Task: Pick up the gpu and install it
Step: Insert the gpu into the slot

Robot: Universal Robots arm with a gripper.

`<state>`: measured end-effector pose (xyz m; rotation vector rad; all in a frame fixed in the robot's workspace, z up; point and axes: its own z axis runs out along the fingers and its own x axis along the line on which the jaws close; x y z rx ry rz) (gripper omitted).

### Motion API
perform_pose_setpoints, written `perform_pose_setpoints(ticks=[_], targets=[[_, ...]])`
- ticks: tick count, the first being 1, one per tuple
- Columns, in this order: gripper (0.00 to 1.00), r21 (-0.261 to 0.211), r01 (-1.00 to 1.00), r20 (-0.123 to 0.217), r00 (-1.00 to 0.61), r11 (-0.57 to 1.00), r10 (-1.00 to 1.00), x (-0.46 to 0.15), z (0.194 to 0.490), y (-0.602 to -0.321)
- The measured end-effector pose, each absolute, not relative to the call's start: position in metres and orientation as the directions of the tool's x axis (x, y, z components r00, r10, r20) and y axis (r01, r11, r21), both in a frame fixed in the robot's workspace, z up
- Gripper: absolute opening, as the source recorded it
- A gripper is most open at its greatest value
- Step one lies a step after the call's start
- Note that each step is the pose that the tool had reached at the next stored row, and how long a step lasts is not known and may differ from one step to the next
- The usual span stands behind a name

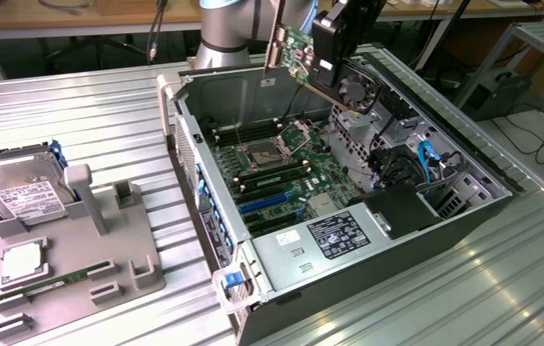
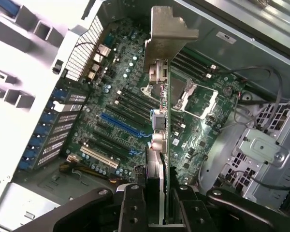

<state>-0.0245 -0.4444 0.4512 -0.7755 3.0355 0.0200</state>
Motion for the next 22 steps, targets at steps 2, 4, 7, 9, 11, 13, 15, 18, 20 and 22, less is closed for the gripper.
perform_pose_setpoints(ticks=[2,4,7,9,11,13,15,18,20,22], targets=[[0.27,0.010,-0.500,-0.011,-0.866,0.866,-0.500,-0.0245,0.4512,-0.4444],[0.27,0.010,-0.520,-0.011,-0.854,0.854,-0.520,-0.0245,0.4511,-0.4445],[0.27,0.010,-0.548,-0.011,-0.837,0.837,-0.548,-0.0245,0.4510,-0.4445],[0.27,0.010,-0.564,-0.011,-0.826,0.826,-0.564,-0.0246,0.4509,-0.4446],[0.27,0.010,-0.582,-0.011,-0.813,0.813,-0.582,-0.0245,0.4508,-0.4446],[0.27,0.010,-0.600,-0.012,-0.800,0.800,-0.600,-0.0246,0.4508,-0.4446],[0.27,0.010,-0.618,-0.012,-0.786,0.786,-0.618,-0.0246,0.4506,-0.4447],[0.27,0.010,-0.643,-0.011,-0.766,0.766,-0.643,-0.0246,0.4505,-0.4447],[0.27,0.010,-0.658,-0.012,-0.753,0.753,-0.658,-0.0246,0.4504,-0.4448],[0.27,0.010,-0.675,-0.012,-0.738,0.738,-0.675,-0.0246,0.4503,-0.4448]])
